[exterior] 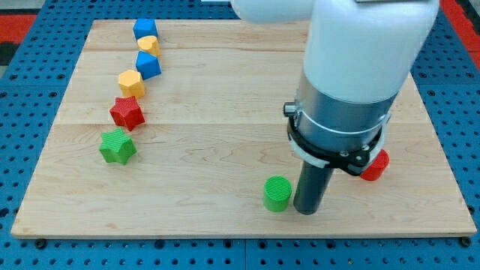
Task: Slide the green circle slightly left
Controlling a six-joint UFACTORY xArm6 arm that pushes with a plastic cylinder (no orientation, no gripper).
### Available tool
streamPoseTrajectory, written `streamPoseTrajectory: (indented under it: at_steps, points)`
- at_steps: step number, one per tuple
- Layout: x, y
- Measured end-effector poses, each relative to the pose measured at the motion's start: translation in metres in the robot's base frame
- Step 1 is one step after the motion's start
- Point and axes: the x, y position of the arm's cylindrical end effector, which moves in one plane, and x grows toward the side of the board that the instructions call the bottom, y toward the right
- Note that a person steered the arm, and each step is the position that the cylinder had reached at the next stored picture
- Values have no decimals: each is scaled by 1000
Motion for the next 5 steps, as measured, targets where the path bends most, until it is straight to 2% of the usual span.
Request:
streamPoseTrajectory:
  at_steps: [1,3,5]
  points:
    - [-39,-32]
    - [-42,-79]
    - [-25,-83]
